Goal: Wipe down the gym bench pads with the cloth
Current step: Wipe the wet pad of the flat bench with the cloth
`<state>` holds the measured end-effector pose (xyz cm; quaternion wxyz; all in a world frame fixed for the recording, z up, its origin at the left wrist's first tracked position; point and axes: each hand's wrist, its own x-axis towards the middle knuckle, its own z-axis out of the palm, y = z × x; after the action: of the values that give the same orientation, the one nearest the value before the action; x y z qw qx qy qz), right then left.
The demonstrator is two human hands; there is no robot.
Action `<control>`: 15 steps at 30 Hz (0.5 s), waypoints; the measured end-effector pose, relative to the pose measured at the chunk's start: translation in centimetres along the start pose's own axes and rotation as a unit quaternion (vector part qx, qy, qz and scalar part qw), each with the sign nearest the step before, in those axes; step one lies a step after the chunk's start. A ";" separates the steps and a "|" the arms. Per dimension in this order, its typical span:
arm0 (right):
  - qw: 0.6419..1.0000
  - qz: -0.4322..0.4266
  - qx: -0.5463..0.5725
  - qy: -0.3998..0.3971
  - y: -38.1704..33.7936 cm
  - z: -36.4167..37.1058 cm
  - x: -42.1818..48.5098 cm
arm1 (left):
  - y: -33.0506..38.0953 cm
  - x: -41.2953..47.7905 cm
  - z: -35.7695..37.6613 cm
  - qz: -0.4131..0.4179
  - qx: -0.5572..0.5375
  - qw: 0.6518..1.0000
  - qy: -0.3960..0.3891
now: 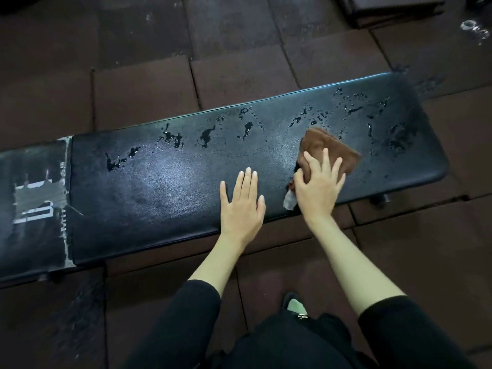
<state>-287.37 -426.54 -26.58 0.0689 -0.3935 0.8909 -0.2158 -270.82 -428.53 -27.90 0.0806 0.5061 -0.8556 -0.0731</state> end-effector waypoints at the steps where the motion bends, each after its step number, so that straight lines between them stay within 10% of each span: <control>1: 1.000 -0.011 0.004 -0.002 -0.5 0.2 -0.5 | 0.0 0.0 0.0 -0.001 0.000 1.000 0.001; 15: 0.939 -0.312 -0.040 -0.141 8.1 -4.0 3.5 | 7.2 3.7 0.6 0.050 -0.006 0.999 -0.007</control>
<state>-296.32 -422.91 -26.40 0.1073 -0.6806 0.7125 -0.1326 -278.87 -428.34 -26.77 0.0809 0.4619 -0.8798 -0.0781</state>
